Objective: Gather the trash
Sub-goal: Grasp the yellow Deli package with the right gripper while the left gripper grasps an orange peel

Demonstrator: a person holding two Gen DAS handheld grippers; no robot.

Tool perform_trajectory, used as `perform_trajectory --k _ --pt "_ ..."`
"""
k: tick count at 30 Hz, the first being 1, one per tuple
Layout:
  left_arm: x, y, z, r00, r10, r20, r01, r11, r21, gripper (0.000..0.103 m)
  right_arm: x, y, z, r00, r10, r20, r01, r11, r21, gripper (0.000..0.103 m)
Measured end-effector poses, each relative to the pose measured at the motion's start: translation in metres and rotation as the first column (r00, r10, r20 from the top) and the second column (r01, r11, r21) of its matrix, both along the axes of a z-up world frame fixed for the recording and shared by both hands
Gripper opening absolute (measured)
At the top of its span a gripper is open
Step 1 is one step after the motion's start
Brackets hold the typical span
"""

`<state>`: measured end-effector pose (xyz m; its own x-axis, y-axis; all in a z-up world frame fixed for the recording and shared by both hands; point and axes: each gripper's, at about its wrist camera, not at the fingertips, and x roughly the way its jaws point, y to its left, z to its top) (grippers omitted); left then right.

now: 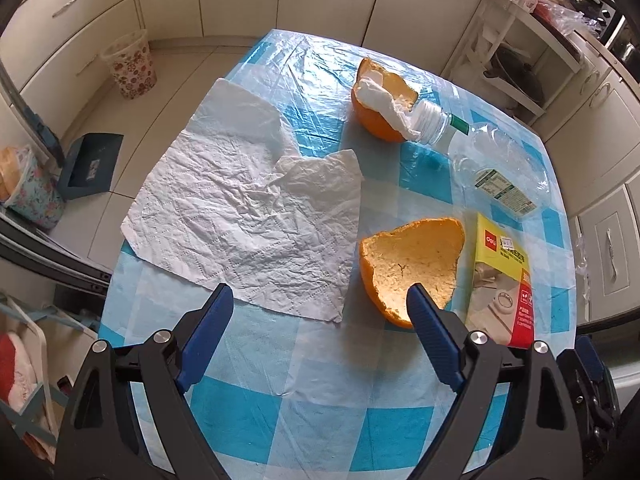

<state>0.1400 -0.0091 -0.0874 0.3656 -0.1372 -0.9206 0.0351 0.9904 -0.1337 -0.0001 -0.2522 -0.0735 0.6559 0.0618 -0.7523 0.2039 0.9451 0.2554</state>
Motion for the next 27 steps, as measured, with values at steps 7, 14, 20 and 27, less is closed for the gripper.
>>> perform_trajectory --k 7,14,20,27 --pt "0.014 -0.011 -0.009 1.0 0.018 0.001 -0.018 0.999 0.034 0.084 0.026 -0.007 -0.026 0.997 -0.042 -0.058 0.042 0.999 0.005 0.095" --pt "0.03 -0.026 -0.022 1.0 -0.008 -0.023 0.009 0.999 0.053 0.083 0.046 0.003 -0.038 0.997 0.012 -0.073 -0.014 1.0 -0.023 0.084" --pt "0.03 -0.052 -0.023 0.996 -0.085 -0.009 0.085 0.991 0.106 0.04 0.052 0.003 -0.042 0.993 0.094 -0.074 -0.091 0.995 0.048 0.007" --pt "0.016 -0.059 -0.009 0.987 -0.159 0.003 0.159 0.986 0.054 0.009 0.033 -0.01 -0.021 0.993 0.117 -0.011 -0.116 0.991 0.068 0.003"
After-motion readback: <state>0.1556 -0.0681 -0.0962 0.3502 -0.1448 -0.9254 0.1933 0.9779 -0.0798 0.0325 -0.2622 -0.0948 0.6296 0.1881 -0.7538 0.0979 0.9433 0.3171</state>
